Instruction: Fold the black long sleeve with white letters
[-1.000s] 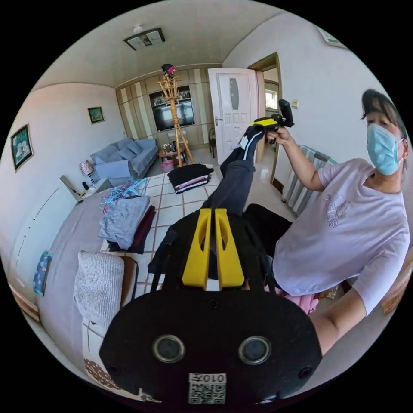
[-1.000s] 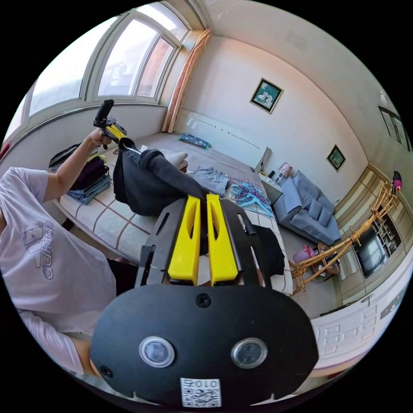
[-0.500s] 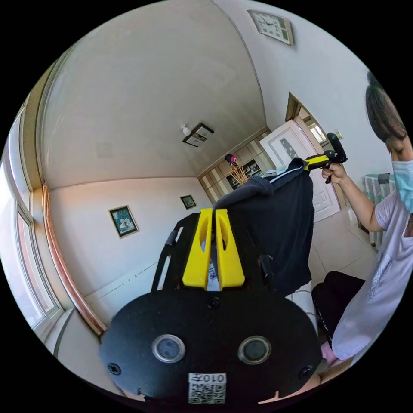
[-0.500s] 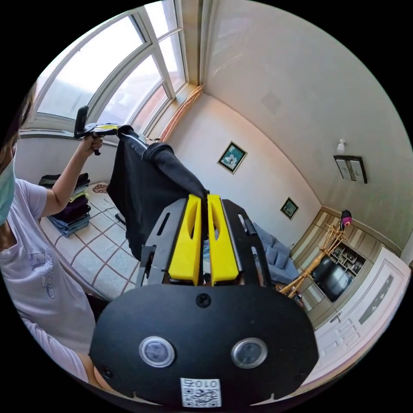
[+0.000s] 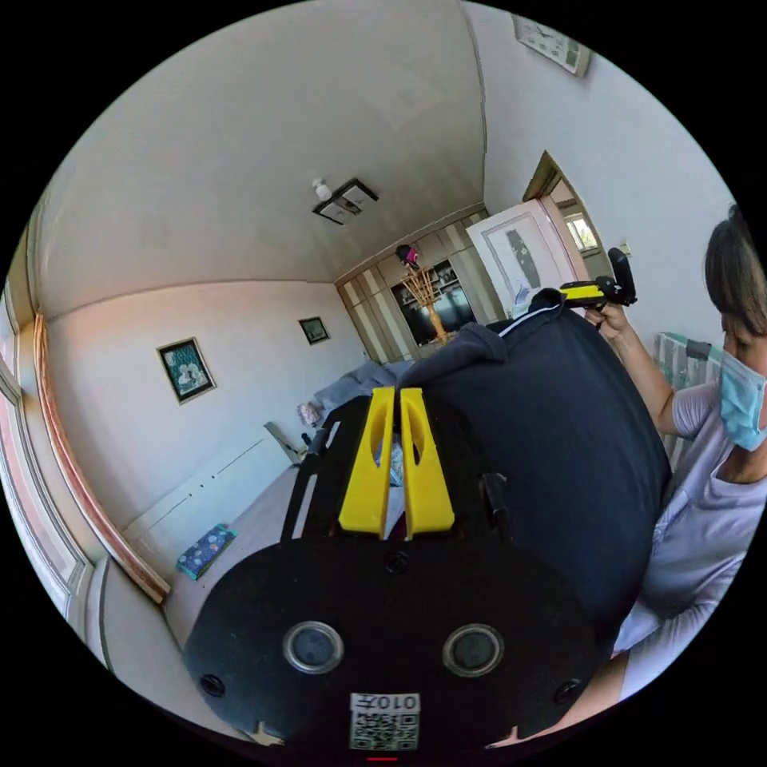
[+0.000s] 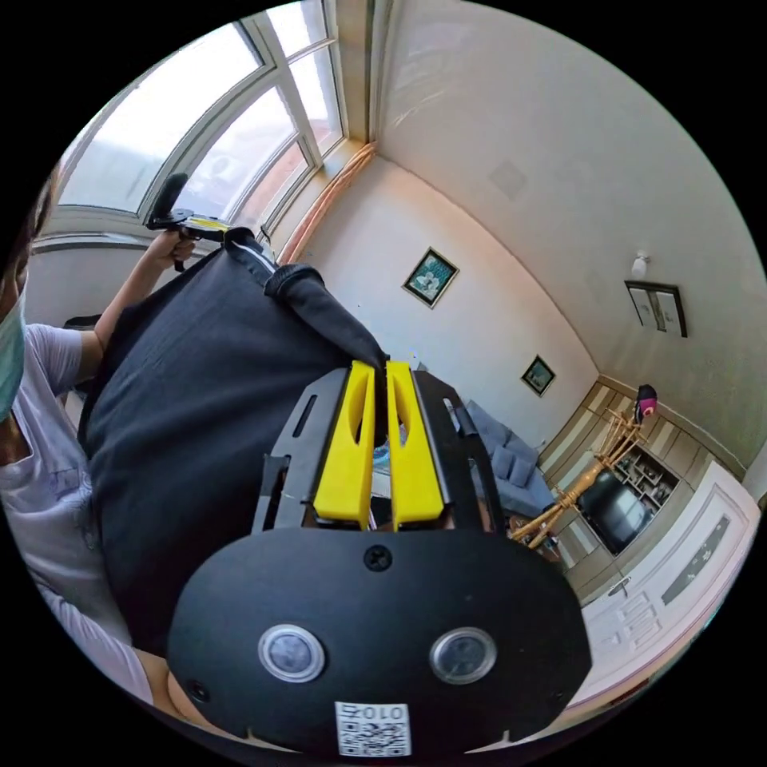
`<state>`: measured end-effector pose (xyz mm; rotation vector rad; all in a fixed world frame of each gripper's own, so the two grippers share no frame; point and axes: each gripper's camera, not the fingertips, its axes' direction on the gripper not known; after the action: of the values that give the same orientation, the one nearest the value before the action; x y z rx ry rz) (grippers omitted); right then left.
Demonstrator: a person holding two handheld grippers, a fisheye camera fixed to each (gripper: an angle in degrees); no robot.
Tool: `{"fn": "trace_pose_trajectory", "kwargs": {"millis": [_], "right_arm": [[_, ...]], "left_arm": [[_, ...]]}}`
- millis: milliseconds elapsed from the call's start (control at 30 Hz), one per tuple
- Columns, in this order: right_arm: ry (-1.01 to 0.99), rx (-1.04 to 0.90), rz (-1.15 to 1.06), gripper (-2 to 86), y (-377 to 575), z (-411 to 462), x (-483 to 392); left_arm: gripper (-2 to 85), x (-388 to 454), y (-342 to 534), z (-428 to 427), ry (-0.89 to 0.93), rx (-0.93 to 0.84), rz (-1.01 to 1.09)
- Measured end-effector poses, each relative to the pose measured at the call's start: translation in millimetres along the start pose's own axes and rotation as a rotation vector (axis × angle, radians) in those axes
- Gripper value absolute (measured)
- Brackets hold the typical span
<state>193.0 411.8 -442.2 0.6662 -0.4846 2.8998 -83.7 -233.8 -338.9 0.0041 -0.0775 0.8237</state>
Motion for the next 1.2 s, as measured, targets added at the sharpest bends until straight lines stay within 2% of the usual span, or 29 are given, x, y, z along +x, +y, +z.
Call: {"fn": "trace_pose_trajectory", "kwargs": {"millis": [133,200,400,567,767,867,933,1100,1200], "right_arm": [[-0.063,-0.174,0.097,3.9,17.5,120.1,32.9],[-0.070,-0.157,0.154,3.9,10.3,152.4,52.7],[0.222,0.024,0.146,3.9,-51.1,169.4,78.9],[0.172,0.021,0.082,4.0,-18.4,190.9,65.1],[-0.041,-0.181,0.104,3.7,110.8,267.3,21.9],[-0.177,-0.293,0.189,3.9,186.7,313.4,4.2],[-0.291,-0.392,0.288,3.9,231.2,346.3,-1.5],[-0.516,-0.649,0.393,3.9,319.5,414.5,-27.4],[-0.524,-0.665,0.397,3.9,333.2,422.9,-26.9]], "left_arm": [[-0.3,-50.6,34.7,118.8,0.089,-0.154,-0.113],[-0.3,-71.4,33.1,147.2,0.092,-0.156,-0.136],[-0.3,-101.1,-25.0,124.0,-0.081,0.065,-0.099],[-0.3,-65.1,1.8,117.9,-0.128,-0.034,0.037],[-0.3,18.6,145.5,125.7,0.074,-0.150,0.055],[-0.3,83.6,227.2,137.9,0.188,-0.248,-0.002],[-0.3,132.5,295.7,164.0,0.276,-0.401,-0.133],[-0.3,225.5,400.9,198.9,0.328,-0.695,-0.117],[-0.3,241.4,422.2,198.9,0.346,-0.705,-0.149]]}}
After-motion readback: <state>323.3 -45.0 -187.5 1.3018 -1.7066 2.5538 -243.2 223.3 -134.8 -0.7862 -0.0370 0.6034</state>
